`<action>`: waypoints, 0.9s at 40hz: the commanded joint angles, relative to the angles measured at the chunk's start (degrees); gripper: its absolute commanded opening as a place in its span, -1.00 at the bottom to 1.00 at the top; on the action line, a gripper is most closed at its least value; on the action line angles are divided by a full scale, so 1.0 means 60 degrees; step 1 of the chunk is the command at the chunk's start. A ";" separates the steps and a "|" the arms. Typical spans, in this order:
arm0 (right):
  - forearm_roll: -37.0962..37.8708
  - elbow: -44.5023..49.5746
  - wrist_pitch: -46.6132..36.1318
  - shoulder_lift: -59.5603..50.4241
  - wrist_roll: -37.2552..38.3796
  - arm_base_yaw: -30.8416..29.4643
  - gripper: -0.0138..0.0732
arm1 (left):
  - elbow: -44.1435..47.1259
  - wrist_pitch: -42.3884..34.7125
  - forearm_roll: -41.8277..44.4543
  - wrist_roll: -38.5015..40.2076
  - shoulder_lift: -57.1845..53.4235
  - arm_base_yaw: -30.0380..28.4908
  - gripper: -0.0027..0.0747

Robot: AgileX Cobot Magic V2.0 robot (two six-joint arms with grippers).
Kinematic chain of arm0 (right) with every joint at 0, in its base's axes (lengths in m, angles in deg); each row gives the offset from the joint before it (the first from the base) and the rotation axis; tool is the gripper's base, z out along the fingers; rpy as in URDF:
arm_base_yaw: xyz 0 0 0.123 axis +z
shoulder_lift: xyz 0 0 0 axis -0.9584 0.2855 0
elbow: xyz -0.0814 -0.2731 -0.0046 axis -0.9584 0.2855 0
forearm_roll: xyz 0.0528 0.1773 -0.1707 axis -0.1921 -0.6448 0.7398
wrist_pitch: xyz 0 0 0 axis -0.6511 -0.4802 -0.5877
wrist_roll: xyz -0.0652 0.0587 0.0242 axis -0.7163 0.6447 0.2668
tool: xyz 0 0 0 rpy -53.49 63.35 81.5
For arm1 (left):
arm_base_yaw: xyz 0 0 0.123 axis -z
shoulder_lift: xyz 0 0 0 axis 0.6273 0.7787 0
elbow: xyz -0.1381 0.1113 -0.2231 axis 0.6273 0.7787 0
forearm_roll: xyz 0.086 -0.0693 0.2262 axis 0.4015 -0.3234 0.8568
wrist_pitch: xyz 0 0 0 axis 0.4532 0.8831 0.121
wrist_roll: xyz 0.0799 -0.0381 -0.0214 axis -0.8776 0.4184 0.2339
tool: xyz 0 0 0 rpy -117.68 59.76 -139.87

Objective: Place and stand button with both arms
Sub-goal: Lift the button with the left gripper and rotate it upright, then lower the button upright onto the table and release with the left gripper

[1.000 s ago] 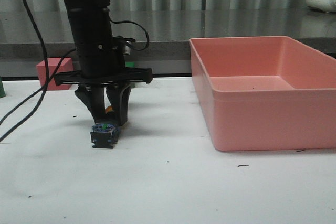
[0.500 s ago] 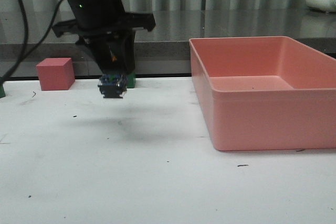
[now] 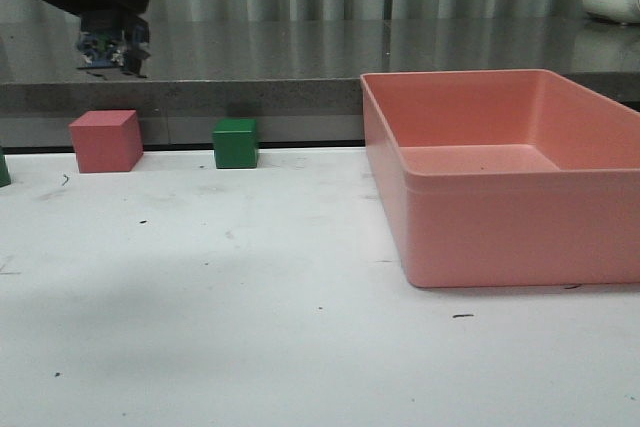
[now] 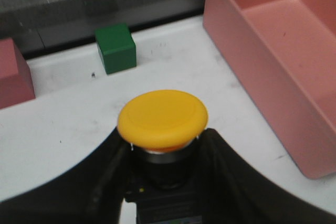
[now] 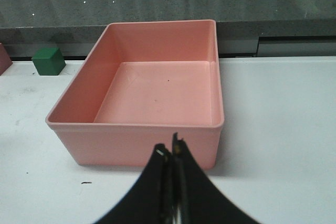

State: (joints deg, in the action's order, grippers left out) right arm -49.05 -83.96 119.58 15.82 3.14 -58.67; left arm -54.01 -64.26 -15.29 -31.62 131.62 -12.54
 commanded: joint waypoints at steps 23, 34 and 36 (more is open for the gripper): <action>0.0204 -0.0254 -0.0755 0.0109 -0.0105 -0.0061 -0.82 | 0.3339 -0.7722 0.0001 -0.0014 -0.0135 -0.0019 -0.55; 0.0204 -0.0254 -0.0759 0.0109 -0.0105 -0.0061 -0.82 | 0.3339 -1.0982 0.0001 -0.0014 0.2435 -0.0019 -0.55; 0.0204 -0.0254 -0.0748 0.0109 -0.0105 -0.0061 -0.82 | 0.3339 -1.1452 0.0001 -0.0126 0.2916 -0.0019 -0.55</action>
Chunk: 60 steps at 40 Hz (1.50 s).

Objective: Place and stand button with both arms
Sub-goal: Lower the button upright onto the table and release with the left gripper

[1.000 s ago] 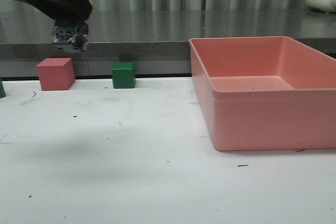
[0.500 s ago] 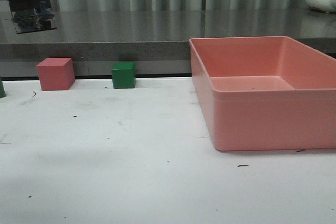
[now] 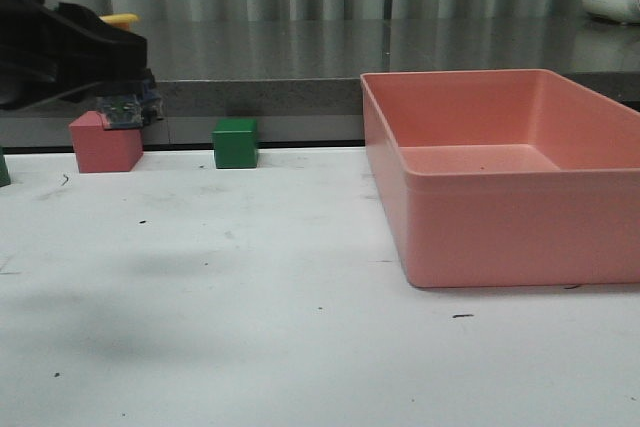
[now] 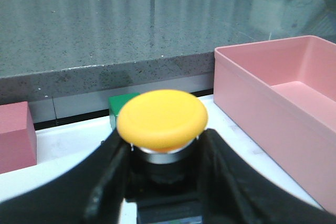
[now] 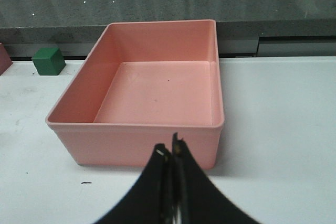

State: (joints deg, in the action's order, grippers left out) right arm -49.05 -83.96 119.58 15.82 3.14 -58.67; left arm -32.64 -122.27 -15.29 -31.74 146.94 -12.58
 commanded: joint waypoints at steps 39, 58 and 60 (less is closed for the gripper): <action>0.0204 -0.0046 -0.1019 0.0109 -0.0105 -0.0061 -0.82 | -0.0181 -0.4163 -0.0998 -0.0828 0.3947 -0.0019 -0.46; 0.0204 -0.0046 -0.1019 0.0109 -0.0105 -0.0061 -0.82 | -0.0169 -0.4557 -0.0998 -0.0828 0.3947 -0.0019 0.15; 0.0204 -0.0046 -0.1019 0.0109 -0.0105 -0.0061 -0.82 | -0.0169 -0.4557 -0.0998 -0.0828 0.3947 -0.0019 0.19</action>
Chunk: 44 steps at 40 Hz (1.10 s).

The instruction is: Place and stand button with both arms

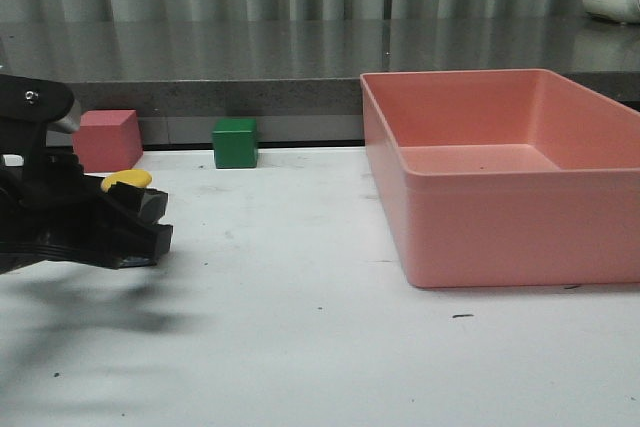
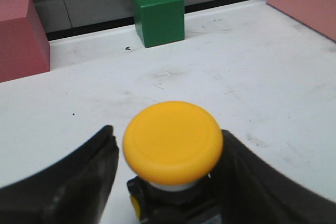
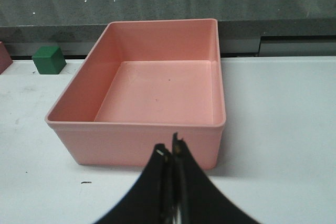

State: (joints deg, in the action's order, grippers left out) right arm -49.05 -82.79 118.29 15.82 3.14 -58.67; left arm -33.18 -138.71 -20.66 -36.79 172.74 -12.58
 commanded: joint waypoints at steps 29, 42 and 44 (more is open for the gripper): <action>0.0204 -0.0240 -0.0786 0.0109 -0.0105 -0.0061 -0.82 | -0.0205 0.2912 -0.0103 0.0032 -0.4925 -0.0019 0.23; 0.0204 -0.0240 -0.0786 0.0109 -0.0105 -0.0061 -0.82 | -0.0168 0.7846 -0.0103 0.0313 -0.9027 0.0314 0.20; 0.0204 -0.0240 -0.0786 0.0109 -0.0105 -0.0061 -0.82 | -0.0168 0.8432 -0.0103 0.0313 -0.9713 0.0333 0.20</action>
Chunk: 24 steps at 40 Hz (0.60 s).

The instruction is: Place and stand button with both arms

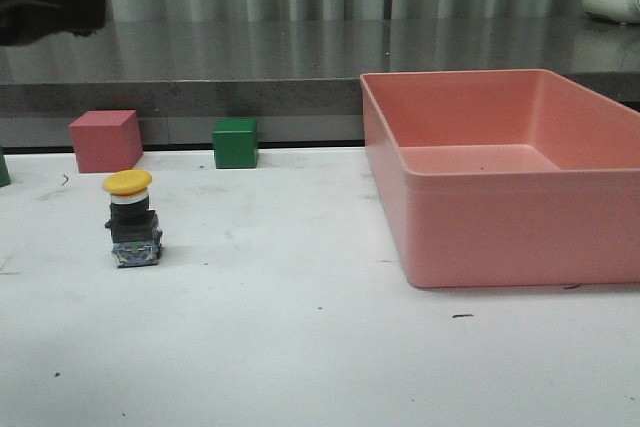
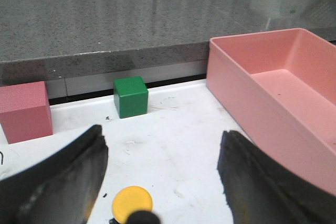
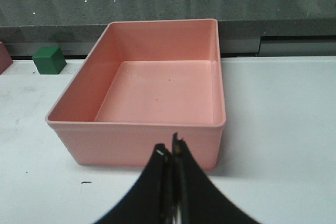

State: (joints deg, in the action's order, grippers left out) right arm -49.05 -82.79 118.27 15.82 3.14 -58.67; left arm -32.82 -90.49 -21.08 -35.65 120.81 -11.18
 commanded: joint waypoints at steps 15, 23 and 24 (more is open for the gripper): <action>0.0204 -0.0240 -0.0776 0.0109 -0.0105 -0.0061 -0.82 | -0.0183 0.5128 0.0457 0.0103 -0.5533 0.0066 -0.77; 0.0204 -0.0240 -0.0776 0.0109 -0.0105 -0.0061 -0.82 | 0.0131 0.6423 0.0476 0.0103 -0.7490 0.0066 -0.97; 0.0204 -0.0240 -0.0776 0.0109 -0.0105 -0.0061 -0.82 | 0.0183 0.6569 0.0476 0.0103 -0.7743 0.0066 -0.97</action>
State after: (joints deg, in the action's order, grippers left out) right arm -49.05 -82.79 118.27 15.82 3.14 -58.67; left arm -30.73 -49.90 -18.17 -35.61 77.71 -11.02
